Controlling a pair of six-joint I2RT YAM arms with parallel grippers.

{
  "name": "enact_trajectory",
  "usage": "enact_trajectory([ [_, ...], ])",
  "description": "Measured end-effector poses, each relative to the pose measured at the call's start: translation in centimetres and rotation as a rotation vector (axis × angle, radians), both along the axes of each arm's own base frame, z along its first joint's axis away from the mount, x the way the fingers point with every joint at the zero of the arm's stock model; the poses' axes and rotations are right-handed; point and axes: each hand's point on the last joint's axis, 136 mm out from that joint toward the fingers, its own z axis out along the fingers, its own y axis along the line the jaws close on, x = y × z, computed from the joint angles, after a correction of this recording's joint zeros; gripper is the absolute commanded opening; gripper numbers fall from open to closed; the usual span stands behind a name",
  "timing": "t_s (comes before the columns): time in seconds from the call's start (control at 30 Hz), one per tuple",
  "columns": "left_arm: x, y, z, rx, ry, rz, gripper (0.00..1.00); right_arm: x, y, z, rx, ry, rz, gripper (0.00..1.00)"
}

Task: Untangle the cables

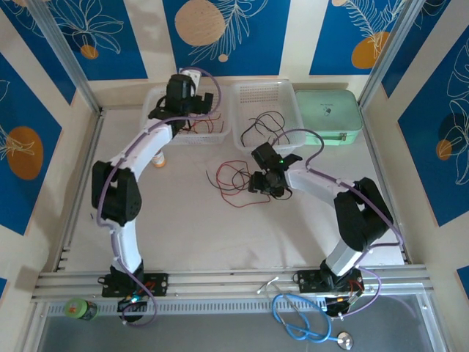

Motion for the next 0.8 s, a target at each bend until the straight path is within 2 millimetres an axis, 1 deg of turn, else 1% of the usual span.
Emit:
enact_trajectory([
  [0.07, -1.3, -0.1, 2.7, -0.029, -0.035, -0.023, 1.00, -0.7, 0.0, -0.8, 0.009, 0.055, -0.056, 0.64],
  [0.13, -2.5, -0.1, 4.2, -0.050, -0.054, -0.043, 1.00, -1.2, 0.3, -1.7, 0.023, 0.108, -0.106, 0.65],
  [0.17, -3.1, -0.1, 4.5, -0.057, -0.054, -0.051, 1.00, -1.4, 0.4, -2.1, 0.030, 0.134, -0.130, 0.65],
  [0.23, -4.1, -0.1, 4.3, -0.062, -0.039, -0.064, 1.00, -1.8, 0.8, -3.0, 0.043, 0.182, -0.173, 0.66],
  [0.33, -5.1, -0.2, 2.7, -0.060, 0.006, -0.082, 1.00, -2.2, 1.3, -4.0, 0.059, 0.238, -0.227, 0.66],
  [0.47, -6.6, -0.4, 0.0, -0.050, 0.086, -0.112, 1.00, -2.2, 1.9, -3.8, 0.079, 0.253, -0.270, 0.65],
  [0.53, -7.6, -0.5, -0.6, -0.050, 0.110, -0.127, 1.00, -2.4, 2.1, -3.8, 0.079, 0.260, -0.280, 0.64],
  [0.57, -8.1, -0.5, -0.6, -0.054, 0.117, -0.135, 1.00, -2.6, 2.1, -3.8, 0.077, 0.265, -0.287, 0.64],
  [0.63, -9.3, -0.7, 0.1, -0.065, 0.114, -0.155, 1.00, -2.8, 2.2, -3.8, 0.075, 0.270, -0.296, 0.64],
  [0.7, -10.6, -1.1, 1.4, -0.082, 0.099, -0.179, 1.00, -3.2, 2.1, -3.9, 0.069, 0.274, -0.307, 0.64],
  [0.8, -12.7, -1.8, 3.8, -0.109, 0.058, -0.217, 1.00, -4.4, 1.4, -3.4, 0.051, 0.278, -0.315, 0.64],
])
